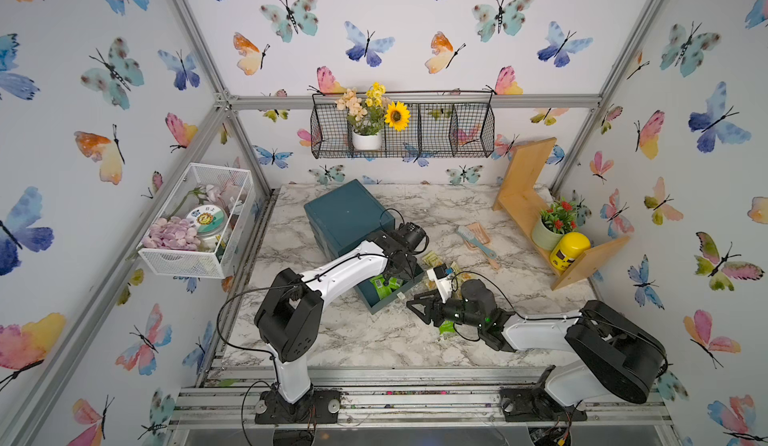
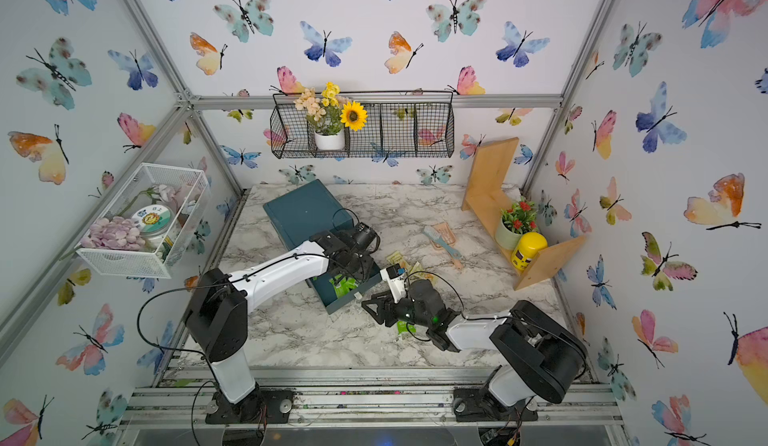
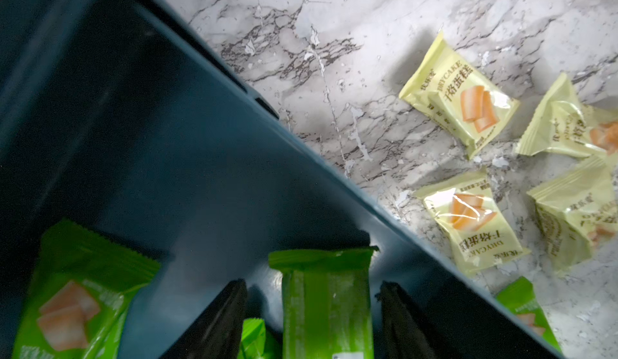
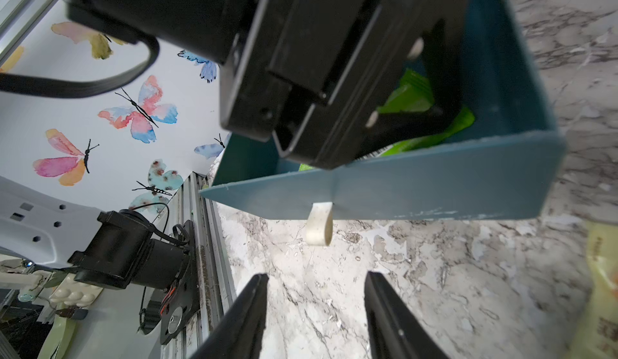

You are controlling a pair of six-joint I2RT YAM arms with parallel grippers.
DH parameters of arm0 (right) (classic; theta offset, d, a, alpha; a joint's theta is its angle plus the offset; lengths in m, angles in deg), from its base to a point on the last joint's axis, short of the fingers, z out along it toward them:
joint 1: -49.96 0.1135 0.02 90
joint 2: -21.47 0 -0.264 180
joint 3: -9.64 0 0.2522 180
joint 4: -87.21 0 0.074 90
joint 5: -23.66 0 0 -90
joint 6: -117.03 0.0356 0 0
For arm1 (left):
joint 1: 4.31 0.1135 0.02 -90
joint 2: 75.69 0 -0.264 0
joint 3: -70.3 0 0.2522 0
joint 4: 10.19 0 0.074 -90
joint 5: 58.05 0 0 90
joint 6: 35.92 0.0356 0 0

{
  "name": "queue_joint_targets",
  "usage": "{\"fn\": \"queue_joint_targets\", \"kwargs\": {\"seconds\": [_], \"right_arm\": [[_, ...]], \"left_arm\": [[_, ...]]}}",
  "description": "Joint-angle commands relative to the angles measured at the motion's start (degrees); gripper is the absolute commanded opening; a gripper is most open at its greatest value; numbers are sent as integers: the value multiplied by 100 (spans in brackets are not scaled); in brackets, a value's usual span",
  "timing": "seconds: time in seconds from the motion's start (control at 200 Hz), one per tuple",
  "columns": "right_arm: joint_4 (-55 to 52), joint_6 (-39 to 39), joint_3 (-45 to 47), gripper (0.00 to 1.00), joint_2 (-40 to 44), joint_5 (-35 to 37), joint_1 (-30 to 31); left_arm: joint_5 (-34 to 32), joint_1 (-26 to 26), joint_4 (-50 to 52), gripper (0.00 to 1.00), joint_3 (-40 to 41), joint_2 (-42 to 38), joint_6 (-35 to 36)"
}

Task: Take the cookies out of the drawer
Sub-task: Pick up the cookie from the drawer.

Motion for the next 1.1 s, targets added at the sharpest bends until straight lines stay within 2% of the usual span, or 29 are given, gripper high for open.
{"fn": "queue_joint_targets", "kwargs": {"seconds": [0.0, 0.2, 0.415, 0.546, 0.616, 0.781, 0.956, 1.091], "right_arm": [[195, -15, -25, 51, -59, -34, 27], [176, -26, 1, 51, -21, 9, 27], [103, -55, 65, 51, 136, 125, 27], [97, -72, 92, 51, 191, 159, 27], [84, -67, 116, 51, 232, 176, 27], [65, -86, 201, 52, 352, 239, 27], [67, -102, 239, 52, 411, 262, 27], [109, -120, 241, 52, 402, 266, 27]], "left_arm": [[-82, -16, 144, 65, 124, 171, 150], [-399, -18, 163, 53, 120, 191, 219], [-1272, -28, 347, 48, 49, 84, 303], [-1801, -189, 521, 49, -113, -10, 344], [-1745, -326, 546, 54, -197, -95, 245], [-1095, -403, 493, 67, -72, -159, -164], [-1039, -391, 406, 68, 206, -289, -515], [-1017, -372, 321, 65, 296, -232, -629]]}}
